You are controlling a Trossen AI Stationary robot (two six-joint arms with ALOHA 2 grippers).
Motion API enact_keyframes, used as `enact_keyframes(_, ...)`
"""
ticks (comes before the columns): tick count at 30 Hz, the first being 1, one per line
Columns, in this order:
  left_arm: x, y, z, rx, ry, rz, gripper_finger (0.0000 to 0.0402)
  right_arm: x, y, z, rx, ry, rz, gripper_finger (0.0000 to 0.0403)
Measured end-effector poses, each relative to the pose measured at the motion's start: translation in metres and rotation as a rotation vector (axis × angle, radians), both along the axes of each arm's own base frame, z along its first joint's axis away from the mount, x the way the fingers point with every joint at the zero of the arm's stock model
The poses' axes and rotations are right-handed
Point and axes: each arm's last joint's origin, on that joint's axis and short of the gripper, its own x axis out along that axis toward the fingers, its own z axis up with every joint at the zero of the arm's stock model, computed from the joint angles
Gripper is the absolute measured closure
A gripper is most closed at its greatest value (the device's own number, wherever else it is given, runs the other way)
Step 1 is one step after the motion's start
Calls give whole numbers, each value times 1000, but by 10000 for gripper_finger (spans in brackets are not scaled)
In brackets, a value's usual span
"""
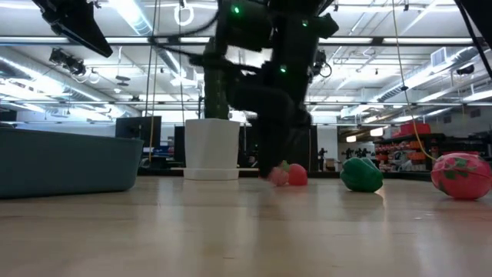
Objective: Pick and placing Produce into tupperware
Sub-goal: Put the bottom pink peach into the blue bin
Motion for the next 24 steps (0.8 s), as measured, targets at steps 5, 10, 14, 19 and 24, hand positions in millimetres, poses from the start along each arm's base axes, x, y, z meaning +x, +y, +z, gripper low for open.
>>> enact_keyframes(5, 0, 0, 0, 0, 0, 0, 288, 21, 8, 8, -3, -213, 164, 312)
enact_keyframes(10, 0, 0, 0, 0, 0, 0, 294, 46, 15, 26, -40, -520, 289, 312)
enact_keyframes(14, 0, 0, 0, 0, 0, 0, 294, 59, 17, 41, -27, -724, 336, 312)
enact_keyframes(19, 0, 0, 0, 5, 4, -4, 294, 64, 18, 35, -3, -754, 352, 309)
enact_keyframes(24, 0, 0, 0, 5, 4, -4, 294, 67, 15, 25, 6, -754, 344, 303)
